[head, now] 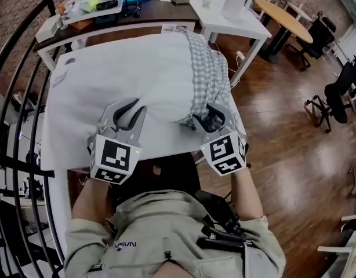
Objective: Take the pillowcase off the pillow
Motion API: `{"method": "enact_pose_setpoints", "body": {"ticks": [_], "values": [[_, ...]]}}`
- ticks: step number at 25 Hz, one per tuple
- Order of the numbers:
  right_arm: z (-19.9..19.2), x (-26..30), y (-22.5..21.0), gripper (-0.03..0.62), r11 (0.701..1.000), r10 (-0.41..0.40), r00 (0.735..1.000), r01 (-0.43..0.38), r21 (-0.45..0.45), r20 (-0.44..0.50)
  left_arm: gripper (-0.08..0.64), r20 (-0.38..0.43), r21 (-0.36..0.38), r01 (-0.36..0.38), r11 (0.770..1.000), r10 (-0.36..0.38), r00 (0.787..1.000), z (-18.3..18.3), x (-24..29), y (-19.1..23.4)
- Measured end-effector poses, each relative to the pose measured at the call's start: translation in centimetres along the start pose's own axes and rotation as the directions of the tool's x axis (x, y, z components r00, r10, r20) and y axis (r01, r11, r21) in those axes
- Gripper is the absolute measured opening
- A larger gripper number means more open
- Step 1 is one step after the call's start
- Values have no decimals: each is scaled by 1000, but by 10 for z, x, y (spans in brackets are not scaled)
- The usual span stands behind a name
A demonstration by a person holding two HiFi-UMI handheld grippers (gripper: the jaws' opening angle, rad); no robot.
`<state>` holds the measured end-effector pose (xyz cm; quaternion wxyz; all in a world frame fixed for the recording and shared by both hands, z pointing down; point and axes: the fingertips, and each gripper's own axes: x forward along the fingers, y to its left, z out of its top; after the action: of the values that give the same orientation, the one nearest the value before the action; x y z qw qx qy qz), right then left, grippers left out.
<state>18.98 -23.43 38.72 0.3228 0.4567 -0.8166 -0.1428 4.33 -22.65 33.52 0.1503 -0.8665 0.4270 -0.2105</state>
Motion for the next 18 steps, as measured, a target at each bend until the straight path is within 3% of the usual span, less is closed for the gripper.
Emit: {"method": "enact_pose_setpoints", "body": {"ticks": [10, 12, 13, 18], "values": [[-22, -16, -27, 100, 992, -114, 989, 119, 49, -95, 54, 49, -54, -6, 999, 9, 999, 14, -4, 17], [-29, -25, -39, 68, 983, -178, 975, 182, 25, -130, 52, 62, -72, -10, 997, 15, 998, 16, -8, 23], [-33, -28, -47, 8, 975, -217, 965, 221, 11, -146, 45, 67, -81, -16, 997, 21, 998, 17, -10, 27], [-36, -27, -82, 6, 945, -325, 931, 326, -22, -167, 44, 79, -106, -34, 994, 42, 996, 20, -14, 41]]}}
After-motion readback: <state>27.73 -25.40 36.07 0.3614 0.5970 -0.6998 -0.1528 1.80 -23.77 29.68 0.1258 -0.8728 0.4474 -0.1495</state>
